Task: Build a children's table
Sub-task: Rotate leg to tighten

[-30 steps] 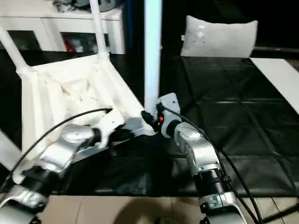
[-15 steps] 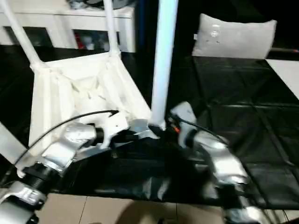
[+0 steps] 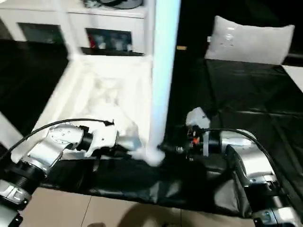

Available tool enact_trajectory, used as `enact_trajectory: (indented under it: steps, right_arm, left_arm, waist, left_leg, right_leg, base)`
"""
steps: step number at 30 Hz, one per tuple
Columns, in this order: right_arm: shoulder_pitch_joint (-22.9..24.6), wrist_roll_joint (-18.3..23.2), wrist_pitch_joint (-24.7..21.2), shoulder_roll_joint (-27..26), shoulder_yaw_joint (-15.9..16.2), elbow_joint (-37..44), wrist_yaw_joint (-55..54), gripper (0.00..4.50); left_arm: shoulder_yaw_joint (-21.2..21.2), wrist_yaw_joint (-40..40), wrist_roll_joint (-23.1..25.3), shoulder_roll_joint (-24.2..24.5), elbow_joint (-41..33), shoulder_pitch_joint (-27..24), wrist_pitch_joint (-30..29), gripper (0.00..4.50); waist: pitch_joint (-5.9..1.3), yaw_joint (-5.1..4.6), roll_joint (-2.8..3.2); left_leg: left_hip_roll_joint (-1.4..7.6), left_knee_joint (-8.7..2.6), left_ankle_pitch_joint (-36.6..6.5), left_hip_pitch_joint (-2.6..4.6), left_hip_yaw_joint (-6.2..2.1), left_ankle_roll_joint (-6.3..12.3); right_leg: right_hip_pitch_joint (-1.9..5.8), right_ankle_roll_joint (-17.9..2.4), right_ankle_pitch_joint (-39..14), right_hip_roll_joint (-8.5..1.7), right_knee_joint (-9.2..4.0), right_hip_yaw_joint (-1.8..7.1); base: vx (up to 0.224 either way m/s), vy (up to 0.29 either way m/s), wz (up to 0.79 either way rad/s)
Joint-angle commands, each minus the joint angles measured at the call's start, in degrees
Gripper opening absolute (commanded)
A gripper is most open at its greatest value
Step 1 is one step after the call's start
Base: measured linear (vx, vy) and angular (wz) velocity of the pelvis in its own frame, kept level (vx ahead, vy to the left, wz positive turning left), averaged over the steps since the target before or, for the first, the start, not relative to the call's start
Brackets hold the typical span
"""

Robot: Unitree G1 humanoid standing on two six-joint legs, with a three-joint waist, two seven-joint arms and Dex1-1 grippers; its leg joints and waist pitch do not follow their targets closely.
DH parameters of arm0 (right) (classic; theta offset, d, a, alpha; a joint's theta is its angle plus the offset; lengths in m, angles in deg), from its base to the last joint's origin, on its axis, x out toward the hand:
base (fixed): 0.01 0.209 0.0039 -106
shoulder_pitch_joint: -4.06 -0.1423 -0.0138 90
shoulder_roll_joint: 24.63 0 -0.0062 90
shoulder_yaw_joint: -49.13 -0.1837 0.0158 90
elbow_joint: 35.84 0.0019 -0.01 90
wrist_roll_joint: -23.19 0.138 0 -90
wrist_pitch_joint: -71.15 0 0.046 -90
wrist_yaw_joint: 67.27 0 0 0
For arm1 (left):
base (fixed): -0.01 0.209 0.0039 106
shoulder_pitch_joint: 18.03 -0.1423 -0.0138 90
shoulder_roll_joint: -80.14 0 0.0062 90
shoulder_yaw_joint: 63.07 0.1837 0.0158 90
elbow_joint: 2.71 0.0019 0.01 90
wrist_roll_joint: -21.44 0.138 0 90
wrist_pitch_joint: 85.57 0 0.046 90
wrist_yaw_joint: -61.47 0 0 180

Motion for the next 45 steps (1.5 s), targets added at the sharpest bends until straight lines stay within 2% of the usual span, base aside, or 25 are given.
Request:
enact_trajectory:
  steps: [1,3,4,7,10,11,17,19,20,21,23,25,26,27,29,30,32,33,35,36,38,41,42,43,45]
  right_arm:
    - [-0.36,0.76,-0.60,0.59,0.84,0.45,1.49,2.94]
    - [-0.26,1.20,-0.99,0.25,1.50,1.25,2.78,2.90]
    - [-0.25,1.28,-1.07,0.06,1.69,1.39,2.94,2.67]
    - [-0.37,1.23,-1.39,-0.66,2.30,1.25,3.13,2.45]
    - [-0.58,1.26,-1.55,-1.03,2.63,0.67,3.68,2.11]
    - [-0.53,1.57,-1.95,-1.11,2.77,0.66,3.90,2.11]
    - [0.41,3.18,-3.66,-1.44,2.75,1.80,4.35,1.93]
    - [1.61,3.10,-5.37,-2.93,2.61,3.41,1.17,1.91]
    - [1.77,2.66,-5.60,-3.71,2.46,3.45,-0.58,1.91]
    - [1.84,1.99,-6.17,-4.88,2.27,3.41,-3.25,1.91]
    - [1.56,0.90,-6.69,-7.09,1.73,3.08,-7.92,1.91]
    - [1.01,-0.33,-7.83,-9.75,1.04,2.58,-13.58,1.91]
    - [0.59,-0.91,-8.77,-11.14,0.67,2.21,-16.55,1.91]
    - [-0.83,-2.99,-11.61,-15.41,-0.06,1.23,-25.34,1.91]
    - [-1.90,-4.85,-14.29,-18.47,-0.52,0.47,-31.72,1.91]
    - [-2.80,-6.23,-15.91,-20.54,-1.19,-0.62,-36.41,1.91]
    - [-4.16,-8.62,-15.99,-23.05,-1.85,-2.75,-42.64,1.91]
    - [-4.60,-9.68,-14.11,-23.84,-1.88,-3.80,-44.59,1.91]
    - [-4.81,-10.81,-12.05,-24.15,-1.60,-4.59,-45.80,1.91]
    - [-4.85,-11.71,-9.93,-24.44,-1.39,-5.13,-46.80,1.91]
    - [-4.33,-10.98,-8.42,-25.49,-2.23,-4.52,-47.06,2.45]
    - [-3.30,-10.14,-7.65,-25.31,-2.87,-2.65,-45.23,2.62]
    - [-2.47,-9.77,-6.73,-24.17,-3.08,-1.59,-43.22,2.69]
    - [-2.28,-9.69,-6.55,-23.91,-3.16,-1.33,-42.86,2.92]
    - [-1.66,-9.37,-5.58,-22.72,-3.53,-0.74,-41.39,3.00]
  left_arm:
    - [3.68,3.32,0.85,-0.28,-1.58,0.09,1.59,0.00]
    - [3.61,3.99,0.74,-0.27,-1.46,0.25,2.11,0.00]
    - [3.61,4.03,0.78,-0.40,-1.18,0.43,2.26,0.00]
    - [3.69,4.07,0.75,-0.51,-0.55,0.80,2.62,0.00]
    - [3.61,4.41,0.75,-0.65,-0.20,0.95,2.93,0.00]
    - [3.53,4.66,0.73,-0.66,-0.20,0.90,2.90,0.00]
    - [2.87,5.06,-0.42,-0.95,-0.34,0.59,1.34,0.00]
    - [1.51,3.25,-1.81,-1.79,-1.54,0.04,-0.96,0.00]
    - [1.06,2.26,-2.06,-2.22,-1.89,-0.08,-1.84,0.00]
    - [0.50,1.01,-2.38,-2.80,-2.43,-0.19,-3.56,0.00]
    - [0.13,-0.53,-2.23,-3.38,-2.95,-0.21,-5.41,0.00]
    - [-0.31,-2.36,-1.93,-4.19,-3.37,-0.17,-7.62,0.00]
    - [-0.52,-3.40,-1.77,-4.69,-3.48,-0.12,-8.84,0.00]
    - [-1.05,-7.13,-1.23,-6.71,-3.58,0.20,-12.80,0.00]
    - [-1.29,-10.43,-0.50,-8.38,-3.71,0.39,-15.01,0.00]
    - [-1.66,-12.95,-0.07,-9.81,-3.59,0.62,-16.31,0.00]
    - [-2.31,-16.74,0.58,-12.03,-3.19,1.04,-17.90,0.00]
    - [-2.59,-18.48,0.94,-13.02,-3.00,1.23,-18.39,0.00]
    - [-2.68,-19.65,1.23,-13.73,-3.01,1.32,-18.62,0.00]
    - [-2.67,-20.54,1.47,-14.25,-3.38,1.26,-18.96,0.00]
    - [-2.42,-21.41,2.67,-14.38,-4.32,0.85,-19.48,0.00]
    - [-2.10,-21.45,4.19,-13.14,-4.31,0.49,-18.90,0.00]
    - [-2.07,-21.20,4.95,-11.82,-3.56,0.47,-17.73,0.00]
    - [-2.04,-21.27,5.20,-11.48,-3.40,0.45,-17.51,0.00]
    - [-1.93,-21.24,5.88,-10.38,-2.77,0.40,-16.52,0.00]
  waist:
    - [-3.70,-0.11,-0.51]
    - [-3.63,-0.04,-0.54]
    - [-3.63,0.01,-0.57]
    - [-3.61,0.14,-0.32]
    - [-3.65,0.12,-0.51]
    - [-3.71,0.18,-0.28]
    - [-3.77,0.18,-0.40]
    - [-3.79,0.17,-0.03]
    - [-3.74,0.17,-0.10]
    - [-3.68,0.11,0.12]
    - [-3.51,-0.16,0.12]
    - [-3.19,-0.73,-0.07]
    - [-3.03,-1.17,0.18]
    - [-2.97,-1.54,0.07]
    - [-2.79,-2.67,0.11]
    - [-2.83,-3.95,0.22]
    - [-2.88,-4.69,0.67]
    - [-3.15,-5.50,1.04]
    - [-3.24,-5.59,1.52]
    - [-3.01,-5.85,1.83]
    - [-2.95,-5.86,1.22]
    - [-3.13,-5.63,1.33]
    - [-3.21,-5.43,1.34]
    - [-3.32,-4.91,1.23]
    - [-3.60,-3.93,1.19]
  left_leg:
    - [1.78,-4.11,-2.44,-1.10,1.14,5.49]
    - [1.70,-4.13,-3.07,-1.15,1.19,5.07]
    - [1.65,-4.15,-3.36,-1.22,1.19,4.81]
    - [1.65,-4.22,-3.86,-1.10,1.21,4.01]
    - [1.65,-4.24,-3.67,-1.12,1.31,3.57]
    - [1.66,-4.21,-3.48,-1.10,1.34,3.42]
    - [1.68,-4.11,-3.04,-1.11,1.54,3.43]
    - [1.68,-4.10,-3.17,-1.06,1.54,3.27]
    - [1.70,-4.13,-3.07,-1.11,1.58,3.19]
    - [1.64,-4.27,-3.91,-1.09,1.49,2.61]
    - [1.53,-4.42,-5.17,-1.08,1.48,2.18]
    - [1.16,-4.70,-7.84,-0.97,1.46,1.05]
    - [0.94,-4.79,-8.70,-1.07,1.38,0.33]
    - [0.79,-4.80,-9.29,-1.03,1.32,0.08]
    - [0.32,-4.71,-10.51,-1.40,1.05,-0.88]
    - [-0.14,-4.30,-12.04,-1.18,0.96,-0.67]
    - [0.04,-4.35,-13.08,-1.04,0.83,-0.14]
    - [0.77,-4.90,-13.21,-2.02,0.33,0.46]
    - [1.24,-5.09,-14.32,-1.35,0.23,0.91]
    - [1.68,-5.21,-16.80,-0.50,0.37,1.71]
    - [1.43,-5.25,-17.46,-0.21,0.56,1.98]
    - [1.67,-5.41,-13.66,-0.61,0.66,2.31]
    - [1.75,-5.35,-13.04,-0.46,0.81,2.38]
    - [1.70,-5.22,-11.45,-0.31,1.09,2.75]
    - [1.89,-5.13,-8.46,-0.20,1.35,3.07]
  right_leg:
    - [4.52,-12.17,-13.32,-3.23,-3.01,2.29]
    - [4.56,-11.84,-14.30,-3.20,-3.18,2.27]
    - [4.64,-11.36,-15.31,-3.23,-3.28,2.27]
    - [4.51,-10.56,-16.82,-3.18,-3.45,2.28]
    - [4.56,-10.34,-16.29,-3.10,-3.38,2.27]
    - [4.57,-10.42,-16.01,-3.12,-3.30,2.28]
    - [4.59,-11.09,-14.11,-3.00,-3.12,2.26]
    - [4.60,-11.28,-13.91,-3.00,-3.15,2.26]
    - [4.61,-11.19,-13.61,-2.96,-3.19,2.29]
    - [4.61,-10.72,-15.14,-3.02,-3.27,2.23]
    - [4.59,-9.95,-17.54,-2.97,-3.64,2.17]
    - [4.43,-6.93,-25.32,-2.93,-4.59,2.00]
    - [4.35,-5.17,-29.03,-2.89,-5.11,1.83]
    - [4.32,-4.14,-31.10,-2.85,-5.42,1.64]
    - [4.33,-1.04,-36.49,-2.78,-6.04,1.02]
    - [4.02,1.47,-40.35,-2.63,-7.18,0.08]
    - [4.04,1.35,-40.11,-2.70,-7.72,-0.65]
    - [5.17,0.70,-35.90,-3.10,-7.65,-1.56]
    - [5.02,-0.39,-33.10,-3.30,-7.92,-1.86]
    - [4.79,-2.25,-30.60,-3.38,-8.35,-2.24]
    - [4.69,-3.95,-29.48,-3.56,-7.95,-1.95]
    - [4.93,-5.80,-26.04,-3.65,-7.09,-1.09]
    - [4.80,-6.32,-25.01,-3.69,-6.99,-0.89]
    - [4.72,-6.91,-23.56,-3.63,-6.77,-0.59]
    - [4.62,-8.33,-19.86,-3.41,-5.95,-0.21]
  base:
    - [0.000,0.000,0.00]
    - [0.000,0.000,0.00]
    - [0.000,0.000,0.00]
    - [0.000,0.000,0.00]
    - [0.000,0.000,0.00]
    - [0.000,0.000,0.00]
    - [0.000,0.000,0.00]
    - [0.000,0.000,0.00]
    - [0.000,0.000,0.00]
    - [0.000,0.000,0.00]
    - [0.000,0.000,0.00]
    - [0.000,0.000,0.00]
    - [0.000,0.000,0.00]
    - [-0.053,-0.010,-0.05]
    - [-0.057,0.001,-0.10]
    - [-0.057,0.010,-0.12]
    - [0.000,0.000,0.00]
    - [0.000,0.000,0.00]
    - [0.000,0.000,0.00]
    - [0.000,0.000,0.00]
    - [0.000,0.000,0.00]
    - [0.000,0.000,0.00]
    - [0.000,0.000,0.00]
    - [0.000,0.000,0.00]
    - [0.030,-0.017,0.08]
